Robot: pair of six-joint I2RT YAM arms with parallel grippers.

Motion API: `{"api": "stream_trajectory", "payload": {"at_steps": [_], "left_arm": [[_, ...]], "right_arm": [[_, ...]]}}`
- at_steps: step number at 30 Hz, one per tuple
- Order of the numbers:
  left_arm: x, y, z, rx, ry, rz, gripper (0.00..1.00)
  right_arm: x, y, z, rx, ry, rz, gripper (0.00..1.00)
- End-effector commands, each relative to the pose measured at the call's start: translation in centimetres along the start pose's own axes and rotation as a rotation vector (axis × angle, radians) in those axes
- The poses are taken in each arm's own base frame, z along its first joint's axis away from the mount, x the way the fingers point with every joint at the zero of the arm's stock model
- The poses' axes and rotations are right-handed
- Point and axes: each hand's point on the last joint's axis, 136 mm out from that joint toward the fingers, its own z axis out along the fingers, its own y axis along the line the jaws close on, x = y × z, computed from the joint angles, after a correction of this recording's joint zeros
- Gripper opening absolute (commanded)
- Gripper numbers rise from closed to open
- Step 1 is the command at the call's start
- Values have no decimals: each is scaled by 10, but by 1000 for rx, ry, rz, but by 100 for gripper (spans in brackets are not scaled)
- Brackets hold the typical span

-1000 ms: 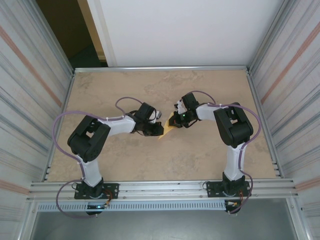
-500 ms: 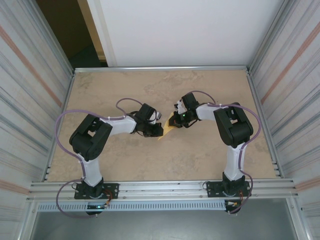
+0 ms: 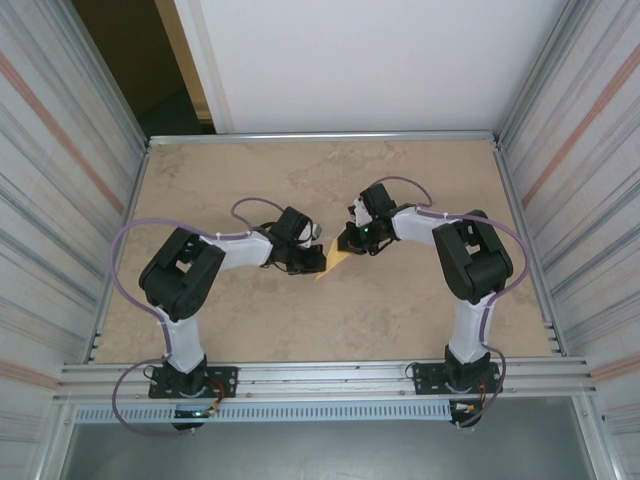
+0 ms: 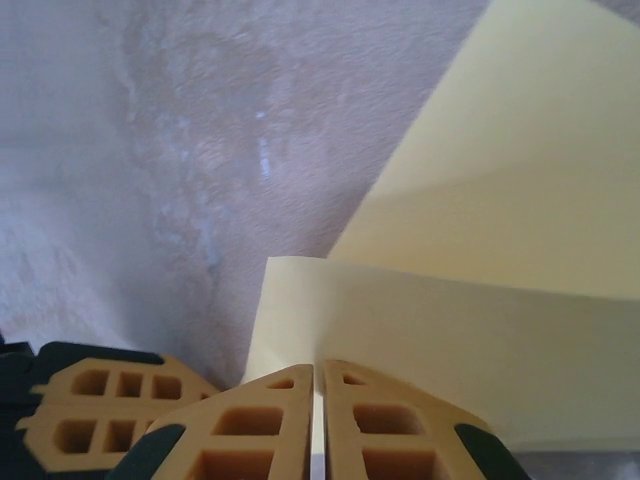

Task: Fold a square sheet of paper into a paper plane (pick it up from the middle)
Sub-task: Fold the wing for the fifth time at the center of the table.

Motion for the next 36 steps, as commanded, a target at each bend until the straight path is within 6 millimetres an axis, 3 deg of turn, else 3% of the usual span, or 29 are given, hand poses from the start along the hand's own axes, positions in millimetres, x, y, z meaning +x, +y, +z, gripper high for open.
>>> {"api": "stream_trajectory", "payload": {"at_steps": [1,8,13,20,23,36], "left_arm": [[18,24,8,-69,62,-55,2],[17,22,8,-60,58,-52,2],[13,20,2,-50,38,-54,2],[-13,-18,-25,69,-88,10,6],[-11,-29,-29,111,-112,26,7],[11,-16,-7,81,-18,-6,7]], "right_arm": [[14,12,-2,21,12,-20,9],[29,12,23,8,71,10,5],[30,-12,30,57,78,79,4],[44,-44,38,113,104,135,3],[47,-50,41,123,115,152,2],[54,-66,44,193,159,214,1]]}}
